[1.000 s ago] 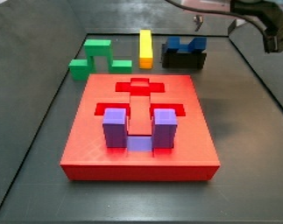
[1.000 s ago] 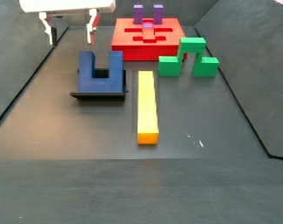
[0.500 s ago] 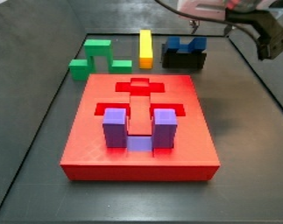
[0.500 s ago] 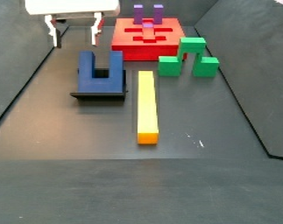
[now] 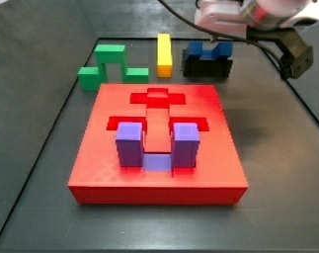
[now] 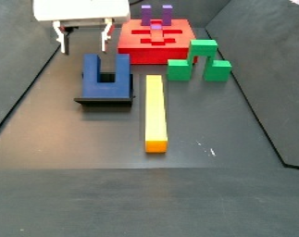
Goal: Pick up the blue object. Move up. Place the blue object on the fixture. Regrasp the blue object. Move to above the board. Insert the blue object.
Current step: Regrasp the blue object.
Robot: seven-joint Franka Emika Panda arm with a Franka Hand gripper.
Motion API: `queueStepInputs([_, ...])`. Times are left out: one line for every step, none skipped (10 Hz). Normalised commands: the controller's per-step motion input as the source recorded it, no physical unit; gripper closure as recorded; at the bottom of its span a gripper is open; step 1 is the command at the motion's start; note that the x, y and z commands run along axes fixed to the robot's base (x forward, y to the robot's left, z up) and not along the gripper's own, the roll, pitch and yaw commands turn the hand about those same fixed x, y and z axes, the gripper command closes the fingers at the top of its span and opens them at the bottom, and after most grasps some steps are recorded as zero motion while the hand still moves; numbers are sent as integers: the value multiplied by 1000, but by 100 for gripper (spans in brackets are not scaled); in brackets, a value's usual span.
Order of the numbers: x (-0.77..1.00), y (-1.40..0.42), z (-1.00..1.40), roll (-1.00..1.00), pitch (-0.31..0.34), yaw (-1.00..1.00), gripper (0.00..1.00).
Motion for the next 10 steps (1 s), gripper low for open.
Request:
queueStepInputs([0,0,-211,-60,11,0,0])
queueStepInputs([0,0,-343,-183,0,0,0])
queueStepInputs([0,0,-360,-154,0,6,0])
queueStepInputs([0,0,-103,-29,49,0,0])
queueStepInputs([0,0,-77,0,9,0,0])
queueStepInputs([0,9,-117,0,26,11,0])
queueStepInputs([0,0,-274,17,0,69,0])
queueStepInputs([0,11,-214,134,6,114,0])
queueStepInputs([0,0,-117,263,29,154,0])
queueStepInputs([0,0,-46,189,23,140,0])
